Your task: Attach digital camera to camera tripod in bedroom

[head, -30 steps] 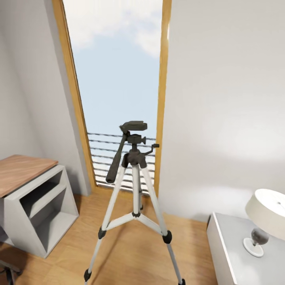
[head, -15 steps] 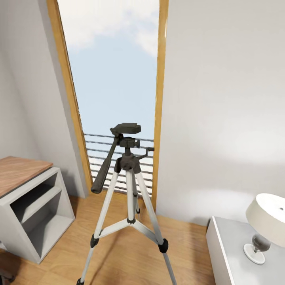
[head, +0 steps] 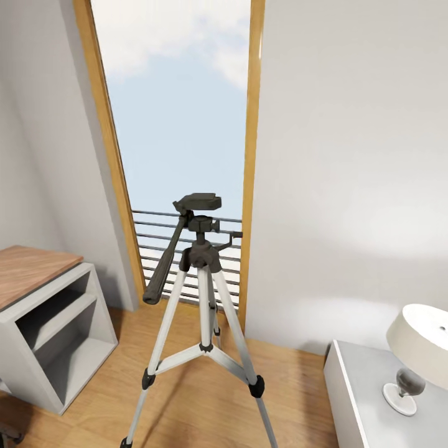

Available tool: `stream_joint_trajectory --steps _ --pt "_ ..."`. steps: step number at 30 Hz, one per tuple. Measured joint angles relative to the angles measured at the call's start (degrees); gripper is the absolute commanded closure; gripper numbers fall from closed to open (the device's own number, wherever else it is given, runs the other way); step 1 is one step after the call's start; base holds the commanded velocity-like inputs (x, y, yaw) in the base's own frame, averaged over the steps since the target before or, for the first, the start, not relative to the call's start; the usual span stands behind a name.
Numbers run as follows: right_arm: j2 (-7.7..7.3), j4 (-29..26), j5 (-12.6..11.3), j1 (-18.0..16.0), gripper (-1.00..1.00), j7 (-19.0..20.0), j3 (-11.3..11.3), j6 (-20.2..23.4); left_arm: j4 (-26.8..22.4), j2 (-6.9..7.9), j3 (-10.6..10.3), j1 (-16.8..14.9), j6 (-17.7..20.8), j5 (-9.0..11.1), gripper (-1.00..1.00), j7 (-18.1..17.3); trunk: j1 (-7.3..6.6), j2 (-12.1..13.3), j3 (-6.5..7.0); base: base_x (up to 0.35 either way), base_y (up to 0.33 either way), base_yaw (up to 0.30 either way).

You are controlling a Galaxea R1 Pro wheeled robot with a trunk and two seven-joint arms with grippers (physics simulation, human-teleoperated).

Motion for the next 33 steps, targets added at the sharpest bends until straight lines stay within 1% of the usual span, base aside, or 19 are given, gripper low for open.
stream_joint_trajectory --steps 19,33 --pt "0.02 0.0 0.0 0.0 -1.0 -0.1 0.0 0.0 0.1 0.09 0.4 0.0 0.0 0.4 -1.0 0.1 0.0 0.0 0.0 0.0 0.0 0.0" --pt "0.0 0.0 0.0 0.0 -1.0 -0.2 0.1 0.0 0.1 0.09 0.4 0.0 0.0 0.4 -1.0 0.1 -3.07 5.6 2.51 0.0 0.0 0.0"
